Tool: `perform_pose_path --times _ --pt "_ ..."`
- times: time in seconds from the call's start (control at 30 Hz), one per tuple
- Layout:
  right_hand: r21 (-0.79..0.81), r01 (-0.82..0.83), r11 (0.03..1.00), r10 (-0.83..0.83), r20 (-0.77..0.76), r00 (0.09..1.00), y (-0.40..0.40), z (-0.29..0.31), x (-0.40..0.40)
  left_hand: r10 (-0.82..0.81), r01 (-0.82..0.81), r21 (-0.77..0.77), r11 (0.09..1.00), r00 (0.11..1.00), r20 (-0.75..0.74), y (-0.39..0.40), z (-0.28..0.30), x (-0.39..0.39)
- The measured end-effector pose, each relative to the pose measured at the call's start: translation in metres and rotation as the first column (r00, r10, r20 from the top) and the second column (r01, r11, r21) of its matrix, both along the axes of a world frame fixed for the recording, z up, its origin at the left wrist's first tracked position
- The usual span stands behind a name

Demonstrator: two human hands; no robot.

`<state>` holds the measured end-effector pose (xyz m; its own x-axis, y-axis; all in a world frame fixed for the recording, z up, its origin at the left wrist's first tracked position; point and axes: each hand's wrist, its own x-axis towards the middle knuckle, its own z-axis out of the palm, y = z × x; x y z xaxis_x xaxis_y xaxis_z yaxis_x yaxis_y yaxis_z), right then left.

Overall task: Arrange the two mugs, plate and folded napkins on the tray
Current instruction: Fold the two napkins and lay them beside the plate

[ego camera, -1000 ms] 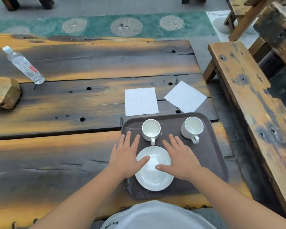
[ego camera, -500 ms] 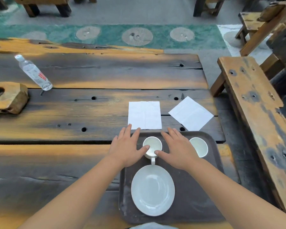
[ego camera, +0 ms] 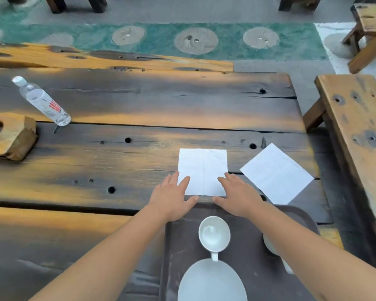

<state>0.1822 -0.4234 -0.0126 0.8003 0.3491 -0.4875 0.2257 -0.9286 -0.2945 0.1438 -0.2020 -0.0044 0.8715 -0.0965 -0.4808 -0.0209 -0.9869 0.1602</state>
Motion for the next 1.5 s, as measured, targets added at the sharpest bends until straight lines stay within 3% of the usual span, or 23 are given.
perform_pose_path --times 0.17,0.3,0.5,0.83,1.07,1.2,1.37,1.5 --pt "-0.056 -0.048 0.997 0.043 -0.092 0.995 0.008 -0.032 0.022 -0.027 0.025 -0.03 0.999 0.998 -0.054 0.011 -0.039 0.025" --pt "-0.031 -0.089 0.996 0.088 -0.025 0.996 0.012 -0.051 0.034 -0.01 0.003 -0.1 0.995 0.998 -0.064 0.015 -0.064 0.035" --pt "-0.053 -0.157 0.986 0.16 0.065 0.985 0.013 -0.066 0.046 -0.135 0.143 -0.067 0.987 0.985 0.109 0.013 -0.085 0.037" --pt "-0.116 -0.131 0.985 0.144 0.109 0.984 0.016 -0.059 0.038 -0.165 0.163 0.028 0.986 0.963 0.212 0.008 -0.081 0.062" --pt "-0.091 -0.249 0.964 0.26 0.138 0.956 0.026 -0.048 0.027 -0.101 0.1 0.014 0.995 0.987 0.127 -0.012 -0.09 0.078" --pt "-0.062 -0.201 0.978 0.209 0.149 0.967 0.015 -0.052 0.04 -0.125 0.126 -0.004 0.992 0.987 0.099 -0.016 -0.094 0.091" --pt "-0.139 -0.215 0.967 0.236 0.155 0.959 0.0 -0.064 0.041 -0.268 0.269 -0.003 0.963 0.961 0.063 -0.011 -0.095 0.107" --pt "-0.068 -0.146 0.987 0.159 0.25 0.955 0.003 -0.07 0.041 -0.24 0.246 -0.027 0.969 0.961 0.138 -0.008 -0.101 0.106"
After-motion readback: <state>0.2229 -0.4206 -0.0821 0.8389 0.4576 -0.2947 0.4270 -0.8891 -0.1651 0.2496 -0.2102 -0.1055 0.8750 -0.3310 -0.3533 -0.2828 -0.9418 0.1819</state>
